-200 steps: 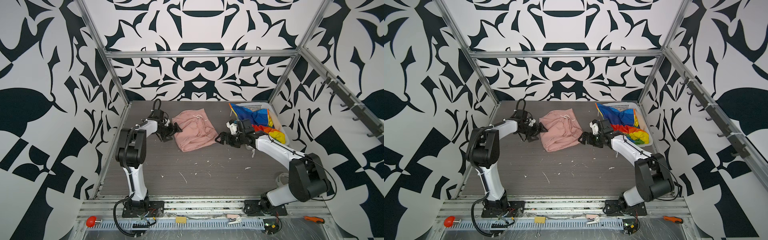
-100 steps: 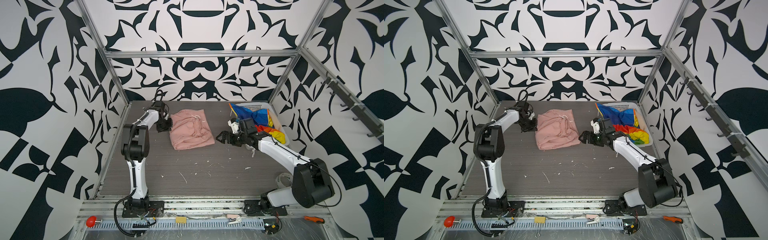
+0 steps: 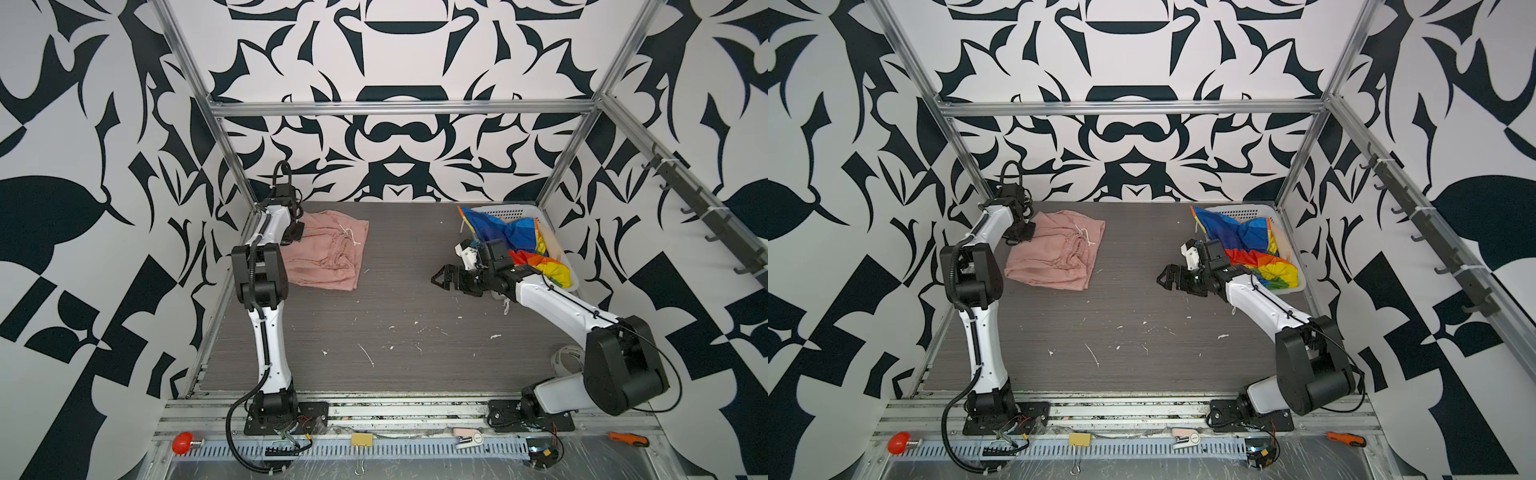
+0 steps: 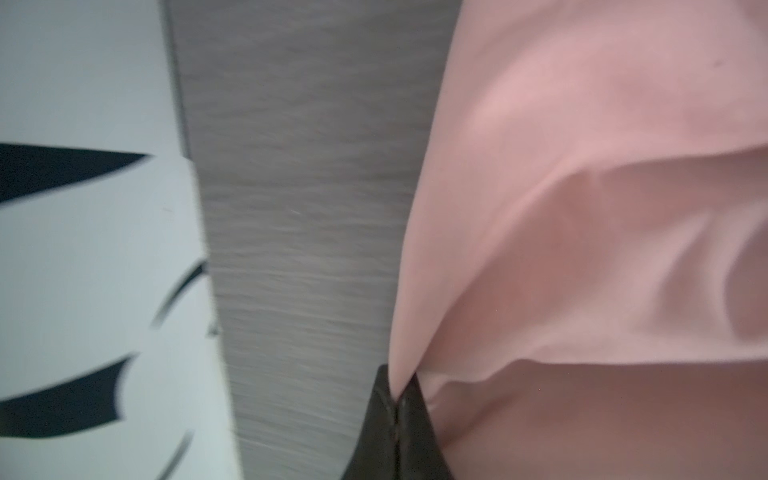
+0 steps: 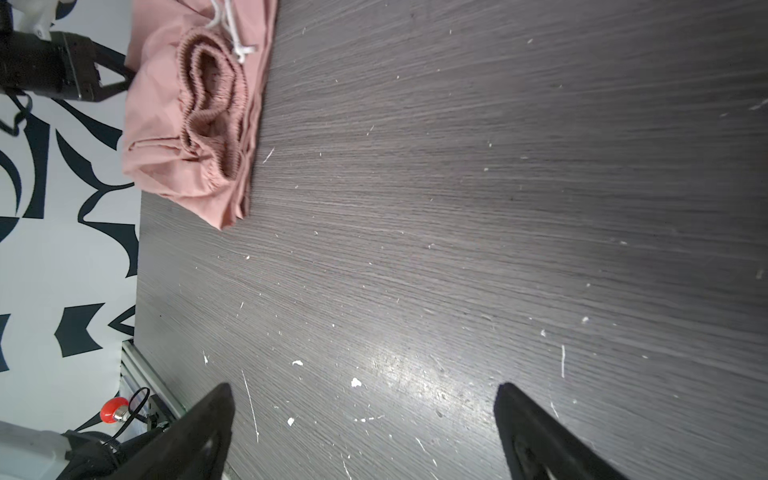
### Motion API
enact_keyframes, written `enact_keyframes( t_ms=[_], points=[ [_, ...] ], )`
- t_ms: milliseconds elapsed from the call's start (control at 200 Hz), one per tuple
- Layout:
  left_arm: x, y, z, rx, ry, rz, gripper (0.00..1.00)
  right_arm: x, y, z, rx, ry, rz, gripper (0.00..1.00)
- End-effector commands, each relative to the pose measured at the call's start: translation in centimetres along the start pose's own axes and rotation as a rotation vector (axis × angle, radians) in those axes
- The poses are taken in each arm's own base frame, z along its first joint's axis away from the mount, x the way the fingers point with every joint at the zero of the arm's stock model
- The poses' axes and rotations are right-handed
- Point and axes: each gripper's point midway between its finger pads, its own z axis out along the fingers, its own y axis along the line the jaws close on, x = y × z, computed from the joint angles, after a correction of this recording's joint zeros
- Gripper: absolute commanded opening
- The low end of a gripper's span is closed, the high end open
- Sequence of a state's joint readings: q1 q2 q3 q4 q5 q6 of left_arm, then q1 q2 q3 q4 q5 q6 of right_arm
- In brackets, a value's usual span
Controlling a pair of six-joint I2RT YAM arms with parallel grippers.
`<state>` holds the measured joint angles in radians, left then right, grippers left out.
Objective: Fold and stack the shorts
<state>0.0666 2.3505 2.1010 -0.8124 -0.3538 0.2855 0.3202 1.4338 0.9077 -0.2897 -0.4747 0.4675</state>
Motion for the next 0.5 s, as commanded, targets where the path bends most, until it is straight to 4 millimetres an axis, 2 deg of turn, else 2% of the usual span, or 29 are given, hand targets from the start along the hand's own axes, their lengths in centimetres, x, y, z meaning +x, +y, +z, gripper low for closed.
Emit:
enact_keyframes(
  t_ms=[0, 120, 305, 495],
  points=[
    [-1.0, 3.0, 1.2, -0.103, 0.007, 0.064, 0.0, -0.9, 0.5, -0.1, -0.006, 0.006, -0.015, 1.0],
    [-0.9, 4.7, 2.8, -0.112, 0.023, 0.036, 0.0, -1.6, 0.4, 0.5, 0.005, 0.01, -0.01, 1.0],
    [-1.5, 6.9, 3.4, -0.147, -0.013, -0.001, 0.0, -3.0, 0.4, 1.4, 0.008, -0.003, 0.016, 1.0],
    [-0.8, 8.5, 4.0, -0.199, 0.005, -0.003, 0.0, -5.2, 1.8, 0.6, -0.004, -0.037, -0.001, 1.0]
  ],
)
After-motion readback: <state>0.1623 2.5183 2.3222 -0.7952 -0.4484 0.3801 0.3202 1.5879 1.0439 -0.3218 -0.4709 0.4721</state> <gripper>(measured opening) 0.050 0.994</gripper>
